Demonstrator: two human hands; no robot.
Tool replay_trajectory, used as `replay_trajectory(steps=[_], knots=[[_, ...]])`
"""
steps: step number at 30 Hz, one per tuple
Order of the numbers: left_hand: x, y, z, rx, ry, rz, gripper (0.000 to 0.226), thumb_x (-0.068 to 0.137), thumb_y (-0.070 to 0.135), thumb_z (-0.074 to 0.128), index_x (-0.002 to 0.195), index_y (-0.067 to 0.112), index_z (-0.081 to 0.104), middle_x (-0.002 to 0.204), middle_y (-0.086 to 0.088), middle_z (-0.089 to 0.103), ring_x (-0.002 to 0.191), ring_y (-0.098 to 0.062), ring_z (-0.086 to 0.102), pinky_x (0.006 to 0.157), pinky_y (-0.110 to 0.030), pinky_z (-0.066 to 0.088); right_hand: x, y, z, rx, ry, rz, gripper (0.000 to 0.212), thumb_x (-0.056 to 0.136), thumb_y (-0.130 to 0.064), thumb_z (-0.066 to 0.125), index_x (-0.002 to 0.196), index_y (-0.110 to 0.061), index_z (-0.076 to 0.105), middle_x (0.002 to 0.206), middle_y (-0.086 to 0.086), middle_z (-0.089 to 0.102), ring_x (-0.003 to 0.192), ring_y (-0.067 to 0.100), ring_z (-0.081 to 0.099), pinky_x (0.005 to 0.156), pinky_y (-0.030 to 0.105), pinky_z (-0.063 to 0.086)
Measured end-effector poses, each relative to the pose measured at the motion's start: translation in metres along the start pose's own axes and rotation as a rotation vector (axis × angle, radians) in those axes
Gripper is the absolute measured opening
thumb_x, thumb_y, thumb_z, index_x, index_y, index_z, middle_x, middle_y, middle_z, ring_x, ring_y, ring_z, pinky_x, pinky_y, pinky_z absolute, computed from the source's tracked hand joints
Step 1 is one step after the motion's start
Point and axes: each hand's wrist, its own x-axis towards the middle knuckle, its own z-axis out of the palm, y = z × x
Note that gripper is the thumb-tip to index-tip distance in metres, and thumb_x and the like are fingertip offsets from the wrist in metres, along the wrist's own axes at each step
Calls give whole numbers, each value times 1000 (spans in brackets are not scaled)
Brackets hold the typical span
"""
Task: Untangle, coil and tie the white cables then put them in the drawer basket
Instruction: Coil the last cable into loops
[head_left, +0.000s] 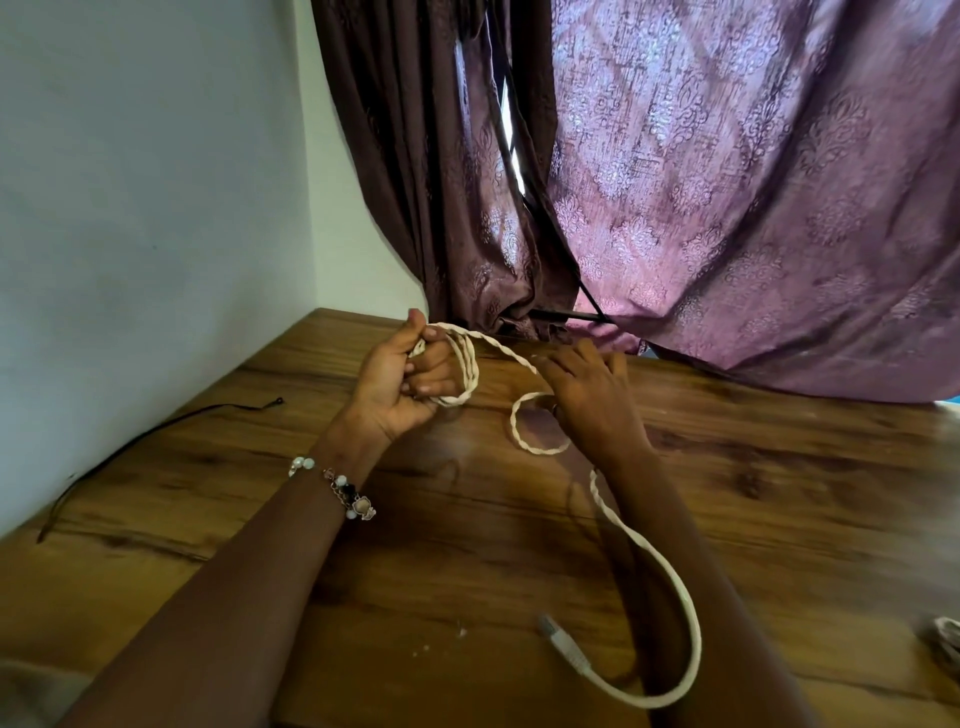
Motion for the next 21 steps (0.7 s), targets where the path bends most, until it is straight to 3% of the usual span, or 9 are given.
replay_trajectory(steps=[4,6,8,10,12,13,16,19,21], knots=[[4,-2,-3,-115,27,90,52,99,42,31,60,15,53,34,7,30,33,-6,6,29,-11,21,4,2,-2,-23,37,-32,39,66,-25,71,102,-13,68,93,6,69,89,29,61,74,36,35],[6,-2,-4,-147,28,112,51,100,42,30,62,15,52,34,7,30,27,-6,12,28,-12,23,5,4,-3,138,-104,0,41,69,-33,73,106,-16,68,92,5,68,90,27,59,73,34,34],[8,-2,-7,-114,47,131,46,100,40,31,66,15,49,35,7,29,23,-5,21,27,-13,25,6,1,-10,478,-262,86,46,68,-30,81,110,-16,68,88,-2,64,83,15,58,68,19,35],[9,-1,-10,-78,70,160,42,101,39,31,69,16,46,35,7,29,23,-4,23,27,-15,25,5,-1,-18,954,-373,265,50,68,-8,82,114,-9,64,81,-6,64,72,0,60,68,7,40],[8,3,-14,-79,104,215,43,102,37,29,69,15,46,35,7,28,23,-5,22,28,-16,22,2,3,-23,1433,-465,474,56,70,12,73,122,0,56,77,7,67,67,7,67,67,17,53],[7,7,-15,-82,123,248,43,103,35,29,69,15,46,35,6,28,23,-5,22,28,-15,21,-1,7,-24,1535,-490,546,57,70,16,70,124,2,55,75,10,68,64,12,68,63,22,55],[6,11,-17,-64,167,308,41,103,33,29,70,15,44,35,6,27,23,-4,21,28,-14,20,-6,13,-28,1472,-470,648,48,74,19,64,120,7,56,65,5,70,55,13,67,53,23,55],[9,7,-15,-14,221,350,40,104,32,29,72,15,44,35,6,26,23,-5,20,29,-14,21,-3,14,-31,1319,-377,636,44,72,18,67,113,3,59,66,3,69,57,3,67,55,15,51],[9,5,-12,65,271,376,39,104,31,29,72,14,45,35,6,25,23,-5,19,30,-12,21,-2,18,-35,1357,-331,623,40,72,8,71,109,-4,63,72,2,71,61,4,67,61,18,53]])
